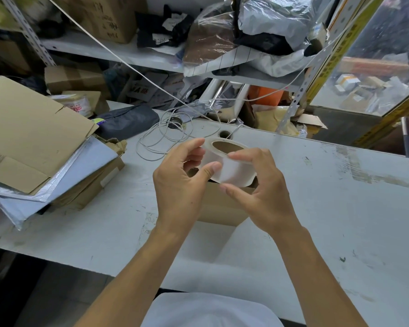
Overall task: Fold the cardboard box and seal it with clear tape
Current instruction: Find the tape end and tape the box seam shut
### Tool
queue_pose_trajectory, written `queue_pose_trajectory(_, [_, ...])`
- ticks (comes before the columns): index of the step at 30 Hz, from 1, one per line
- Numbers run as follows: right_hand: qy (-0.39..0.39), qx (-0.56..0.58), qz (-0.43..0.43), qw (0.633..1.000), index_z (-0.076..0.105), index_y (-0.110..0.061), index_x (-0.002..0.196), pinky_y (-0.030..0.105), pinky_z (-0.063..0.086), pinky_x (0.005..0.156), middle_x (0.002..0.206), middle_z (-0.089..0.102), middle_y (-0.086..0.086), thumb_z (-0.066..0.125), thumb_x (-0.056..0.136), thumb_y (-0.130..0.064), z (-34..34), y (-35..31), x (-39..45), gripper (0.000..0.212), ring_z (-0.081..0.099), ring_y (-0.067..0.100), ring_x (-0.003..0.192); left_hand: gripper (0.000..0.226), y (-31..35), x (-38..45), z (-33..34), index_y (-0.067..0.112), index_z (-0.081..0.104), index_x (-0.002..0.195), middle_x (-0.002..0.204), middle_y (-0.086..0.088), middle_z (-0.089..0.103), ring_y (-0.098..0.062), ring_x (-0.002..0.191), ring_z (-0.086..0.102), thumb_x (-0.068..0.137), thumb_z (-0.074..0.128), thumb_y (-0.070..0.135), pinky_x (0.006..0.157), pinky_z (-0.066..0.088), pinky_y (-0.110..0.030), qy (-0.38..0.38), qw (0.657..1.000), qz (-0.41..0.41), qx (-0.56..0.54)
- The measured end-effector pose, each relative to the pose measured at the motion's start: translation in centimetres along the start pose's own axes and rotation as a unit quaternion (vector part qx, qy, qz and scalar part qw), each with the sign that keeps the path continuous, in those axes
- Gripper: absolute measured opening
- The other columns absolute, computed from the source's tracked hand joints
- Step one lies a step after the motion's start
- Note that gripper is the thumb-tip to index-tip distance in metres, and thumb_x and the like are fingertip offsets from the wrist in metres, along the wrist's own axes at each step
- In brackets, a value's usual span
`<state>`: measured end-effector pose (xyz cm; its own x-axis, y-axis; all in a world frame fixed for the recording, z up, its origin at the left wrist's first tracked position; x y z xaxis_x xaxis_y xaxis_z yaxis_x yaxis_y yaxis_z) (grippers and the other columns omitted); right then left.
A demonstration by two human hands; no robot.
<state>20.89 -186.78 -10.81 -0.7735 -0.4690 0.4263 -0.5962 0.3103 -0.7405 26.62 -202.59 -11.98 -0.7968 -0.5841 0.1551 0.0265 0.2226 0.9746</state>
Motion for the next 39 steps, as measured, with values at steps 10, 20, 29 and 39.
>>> queue_pose_trajectory(10, [0.023, 0.027, 0.039, 0.999, 0.056, -0.033, 0.115, 0.024, 0.045, 0.092, 0.114, 0.056, -0.022, 0.083, 0.072, -0.025, 0.0, 0.4, -1.0, 0.051, 0.056, 0.010, 0.113, 0.053, -0.9, -0.3, -0.1, 0.017, 0.068, 0.121, 0.104, 0.003, 0.071, -0.008, 0.099, 0.067, 0.073, 0.085, 0.006, 0.090, 0.053, -0.023, 0.000, 0.997, -0.047, -0.065])
queue_pose_trajectory(20, [0.024, 0.043, 0.076, 0.996, 0.054, -0.035, 0.112, 0.019, 0.044, 0.090, 0.111, 0.061, -0.009, 0.082, 0.069, -0.025, 0.1, 1.3, -1.5, 0.052, 0.057, 0.008, 0.111, 0.049, -0.8, -0.7, 0.4, 0.020, 0.070, 0.117, 0.100, 0.007, 0.071, -0.009, 0.097, 0.067, 0.073, 0.085, 0.008, 0.089, 0.053, -0.023, 0.003, 0.998, -0.042, -0.054])
queue_pose_trajectory(29, [0.014, 0.035, 0.083, 0.996, 0.056, -0.032, 0.110, 0.015, 0.042, 0.091, 0.110, 0.062, -0.009, 0.082, 0.068, -0.028, 0.3, 1.2, -0.8, 0.049, 0.056, 0.000, 0.109, 0.047, -0.7, -0.4, 0.1, 0.028, 0.069, 0.114, 0.099, 0.006, 0.071, -0.006, 0.093, 0.067, 0.075, 0.083, 0.006, 0.086, 0.053, -0.021, 0.013, 0.997, -0.042, -0.056])
queue_pose_trajectory(39, [0.029, 0.036, 0.100, 0.994, 0.059, -0.033, 0.109, 0.008, 0.040, 0.088, 0.109, 0.066, -0.008, 0.085, 0.067, -0.027, 0.1, 1.4, -0.6, 0.050, 0.057, -0.004, 0.108, 0.043, -1.0, 0.4, 0.4, 0.020, 0.072, 0.114, 0.093, 0.007, 0.070, -0.007, 0.086, 0.067, 0.075, 0.082, 0.004, 0.082, 0.054, -0.022, -0.012, 0.997, -0.045, -0.055])
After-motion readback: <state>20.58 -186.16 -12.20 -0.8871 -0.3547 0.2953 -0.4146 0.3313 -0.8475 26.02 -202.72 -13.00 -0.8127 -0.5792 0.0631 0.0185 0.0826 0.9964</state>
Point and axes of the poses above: each hand's wrist, its own x-axis towards the middle knuckle, its own z-axis out of the palm, y = z × x, the point moved 10 cm from there along x, towards the middle knuckle
